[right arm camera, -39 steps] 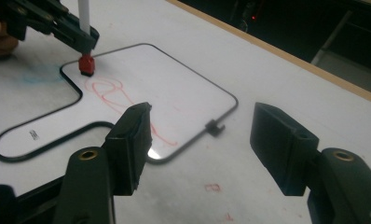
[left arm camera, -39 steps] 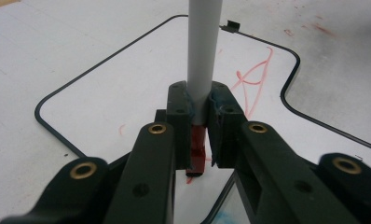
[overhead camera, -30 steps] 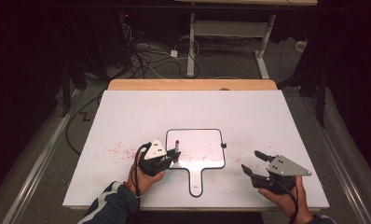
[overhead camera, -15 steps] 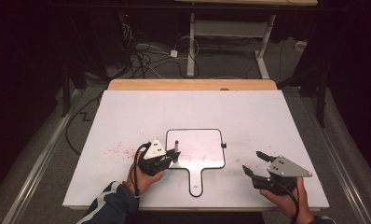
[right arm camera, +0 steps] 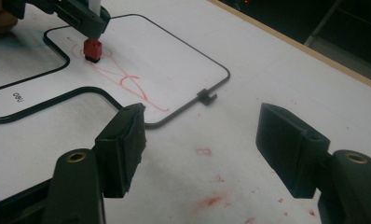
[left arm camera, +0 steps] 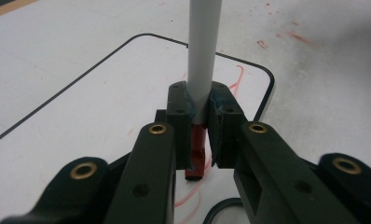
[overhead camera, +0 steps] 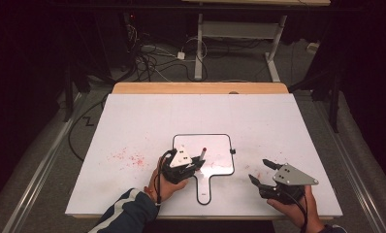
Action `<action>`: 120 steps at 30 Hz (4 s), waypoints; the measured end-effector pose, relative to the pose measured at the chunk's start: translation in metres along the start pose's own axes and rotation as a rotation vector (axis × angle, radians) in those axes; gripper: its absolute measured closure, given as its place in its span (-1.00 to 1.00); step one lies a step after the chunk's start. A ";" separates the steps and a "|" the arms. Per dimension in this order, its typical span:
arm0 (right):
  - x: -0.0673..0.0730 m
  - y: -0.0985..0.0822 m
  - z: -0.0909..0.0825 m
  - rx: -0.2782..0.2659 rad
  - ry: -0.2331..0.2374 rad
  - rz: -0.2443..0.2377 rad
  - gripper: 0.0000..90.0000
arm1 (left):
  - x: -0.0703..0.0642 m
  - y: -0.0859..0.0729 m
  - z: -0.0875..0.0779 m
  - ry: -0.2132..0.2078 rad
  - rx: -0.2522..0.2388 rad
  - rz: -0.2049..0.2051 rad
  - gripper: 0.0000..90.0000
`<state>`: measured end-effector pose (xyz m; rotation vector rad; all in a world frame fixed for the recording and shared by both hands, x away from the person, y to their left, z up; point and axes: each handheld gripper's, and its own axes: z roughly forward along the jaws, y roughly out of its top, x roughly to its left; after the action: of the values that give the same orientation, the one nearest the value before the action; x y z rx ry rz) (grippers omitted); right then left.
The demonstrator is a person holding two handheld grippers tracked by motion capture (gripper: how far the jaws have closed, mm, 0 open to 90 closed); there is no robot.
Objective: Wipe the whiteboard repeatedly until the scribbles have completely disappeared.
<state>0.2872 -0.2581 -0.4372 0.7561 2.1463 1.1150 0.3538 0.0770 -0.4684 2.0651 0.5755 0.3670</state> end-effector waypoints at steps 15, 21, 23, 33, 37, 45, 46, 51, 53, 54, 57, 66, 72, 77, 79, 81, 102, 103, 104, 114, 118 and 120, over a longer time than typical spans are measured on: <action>0.003 -0.002 -0.002 0.001 0.008 -0.022 -0.24 | 0.004 0.004 0.009 0.014 -0.009 -0.016 0.74; 0.004 -0.003 -0.002 0.009 0.012 -0.036 -0.24 | 0.017 0.001 0.006 0.042 -0.011 -0.033 0.74; 0.003 -0.004 -0.002 0.010 0.012 -0.036 -0.24 | 0.024 -0.002 0.004 0.065 -0.012 -0.047 0.74; 0.005 -0.002 -0.001 0.009 0.025 -0.045 -0.24 | -0.006 0.006 0.013 -0.031 -0.014 0.041 0.74; 0.005 -0.003 -0.001 0.011 0.027 -0.047 -0.24 | 0.006 0.002 0.006 0.022 0.003 0.010 0.74; 0.003 -0.003 -0.002 0.007 0.023 -0.043 -0.24 | 0.021 -0.011 -0.014 0.056 0.011 -0.053 0.74; 0.003 -0.003 -0.002 0.005 0.025 -0.040 -0.24 | 0.020 -0.013 -0.016 0.051 0.009 -0.055 0.74; 0.005 -0.002 -0.002 0.007 0.025 -0.047 -0.24 | 0.019 -0.021 -0.027 0.035 -0.002 -0.066 0.74; 0.005 -0.002 -0.001 0.007 0.026 -0.047 -0.24 | 0.020 -0.023 -0.028 0.031 -0.010 -0.078 0.74; 0.005 -0.002 -0.001 0.007 0.026 -0.047 -0.24 | 0.020 -0.023 -0.027 0.032 -0.015 -0.085 0.74; 0.006 -0.001 -0.001 0.005 0.027 -0.050 -0.24 | 0.017 -0.020 -0.022 0.023 -0.018 -0.080 0.74; 0.008 -0.001 0.000 0.005 0.035 -0.058 -0.24 | -0.005 -0.004 0.002 -0.040 -0.021 -0.017 0.74; 0.006 -0.002 -0.002 0.004 0.027 -0.050 -0.24 | 0.010 -0.011 -0.013 -0.020 0.004 -0.019 0.74; 0.006 -0.002 -0.004 0.000 0.023 -0.047 -0.24 | 0.026 -0.026 -0.035 0.016 0.012 -0.061 0.74; 0.006 -0.001 -0.003 0.001 0.026 -0.049 -0.24 | 0.027 -0.029 -0.040 0.013 0.006 -0.075 0.74; 0.007 -0.001 -0.002 0.002 0.027 -0.052 -0.24 | 0.025 -0.030 -0.040 0.014 0.005 -0.075 0.74; 0.010 0.000 0.002 0.006 0.049 -0.061 -0.24 | -0.004 -0.001 0.004 -0.056 -0.004 -0.005 0.74; 0.010 0.000 0.002 0.006 0.049 -0.061 -0.24 | -0.004 -0.001 0.004 -0.056 -0.003 -0.004 0.74; 0.010 -0.001 0.003 0.008 0.049 -0.062 -0.24 | -0.003 -0.002 0.003 -0.057 -0.002 -0.004 0.74; 0.008 -0.001 0.001 0.006 0.042 -0.056 -0.24 | 0.021 -0.024 -0.033 0.004 0.021 -0.031 0.74; 0.009 -0.001 0.002 0.007 0.044 -0.060 -0.24 | 0.029 -0.029 -0.038 0.018 0.014 -0.065 0.74; 0.009 0.000 0.002 0.007 0.045 -0.063 -0.24 | 0.026 -0.026 -0.033 0.013 0.014 -0.061 0.74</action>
<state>0.2828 -0.2506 -0.4408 0.6684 2.1972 1.1019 0.3537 0.1263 -0.4723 2.0547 0.6491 0.3420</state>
